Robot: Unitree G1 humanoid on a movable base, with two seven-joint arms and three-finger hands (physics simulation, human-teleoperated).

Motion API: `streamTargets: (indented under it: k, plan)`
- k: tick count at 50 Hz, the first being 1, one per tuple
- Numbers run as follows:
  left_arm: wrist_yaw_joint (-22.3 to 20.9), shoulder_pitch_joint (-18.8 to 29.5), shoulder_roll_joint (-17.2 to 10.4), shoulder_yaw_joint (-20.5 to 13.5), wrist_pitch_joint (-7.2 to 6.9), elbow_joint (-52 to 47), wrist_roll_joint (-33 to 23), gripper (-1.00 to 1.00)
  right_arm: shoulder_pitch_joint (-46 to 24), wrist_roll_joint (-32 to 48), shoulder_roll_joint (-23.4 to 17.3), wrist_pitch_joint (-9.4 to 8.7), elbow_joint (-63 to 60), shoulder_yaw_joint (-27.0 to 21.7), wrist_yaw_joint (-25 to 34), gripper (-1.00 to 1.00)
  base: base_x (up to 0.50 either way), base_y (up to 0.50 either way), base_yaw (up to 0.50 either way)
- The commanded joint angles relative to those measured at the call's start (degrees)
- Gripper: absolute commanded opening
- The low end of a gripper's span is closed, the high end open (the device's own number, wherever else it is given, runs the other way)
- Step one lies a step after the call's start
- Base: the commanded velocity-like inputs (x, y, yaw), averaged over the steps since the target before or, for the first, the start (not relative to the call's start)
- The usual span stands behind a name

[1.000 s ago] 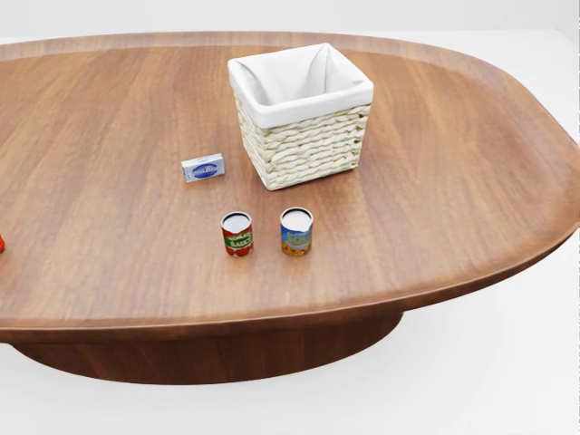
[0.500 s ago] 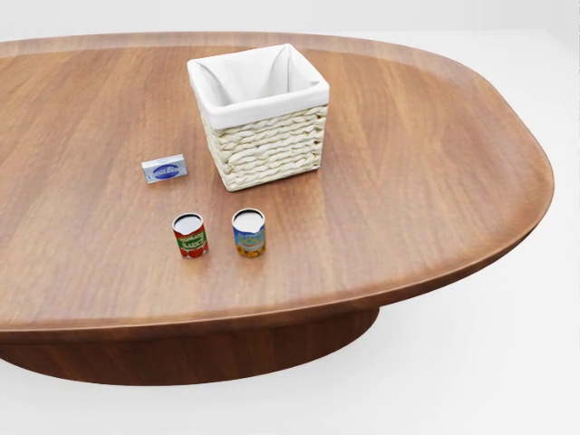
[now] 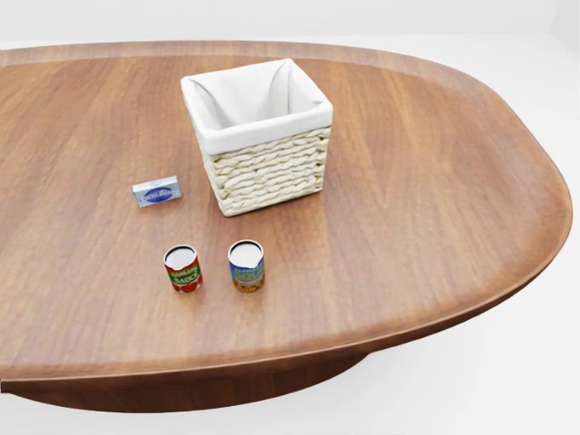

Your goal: Pick up the tomato sauce, and put it in the basket.

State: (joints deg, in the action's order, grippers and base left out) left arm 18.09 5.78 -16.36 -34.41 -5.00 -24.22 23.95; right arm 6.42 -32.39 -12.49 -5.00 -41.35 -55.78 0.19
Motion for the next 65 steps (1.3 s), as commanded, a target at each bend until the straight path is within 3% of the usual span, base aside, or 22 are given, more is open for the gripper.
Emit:
streamTargets:
  k: [1, 40, 50, 55, 59, 60, 65]
  plan:
    - [-0.17, -0.01, 0.14, 0.26, 0.0, 0.24, -0.15, 1.0, -0.1, 0.76, 0.3, 0.0, 0.1, 0.57, 0.46, 1.0, 0.5, 0.0, 0.0]
    - [-0.3, -0.05, 0.23, 0.34, 0.0, 0.09, -0.11, 1.0, -0.13, 0.68, 0.41, 0.0, -0.27, 0.36, 0.37, 1.0, 0.5, 0.0, 0.0]
    - [-1.93, 0.0, 0.51, 1.77, 0.0, 0.86, -1.0, 1.0, 0.32, -0.06, 0.9, 0.0, -0.32, 0.35, 0.26, 1.0, 0.04, 0.0, 0.0]
    - [-6.56, 0.25, 1.11, 6.75, 0.0, 3.01, -5.21, 1.0, 0.31, -0.15, 0.82, 0.0, -0.22, 0.47, 0.23, 1.0, 0.0, 0.0, 0.0]
    - [-11.56, 0.91, 1.93, 11.64, 0.0, 6.83, -12.23, 1.0, 0.27, -0.05, 0.83, 0.0, -0.12, 0.64, 0.28, 1.0, 0.0, 0.0, 0.0]
    - [-14.8, 0.65, 1.87, 15.86, 0.0, 9.7, -16.33, 1.0, 0.25, -0.38, 0.74, 0.0, 0.03, 0.51, 0.32, 1.0, 0.0, 0.0, 0.0]
    - [-24.08, -0.35, 4.07, 20.99, 0.0, 11.18, -25.54, 1.0, 0.28, -0.74, 0.63, 0.0, -0.11, 0.4, 0.23, 1.0, 0.0, 0.0, 0.0]
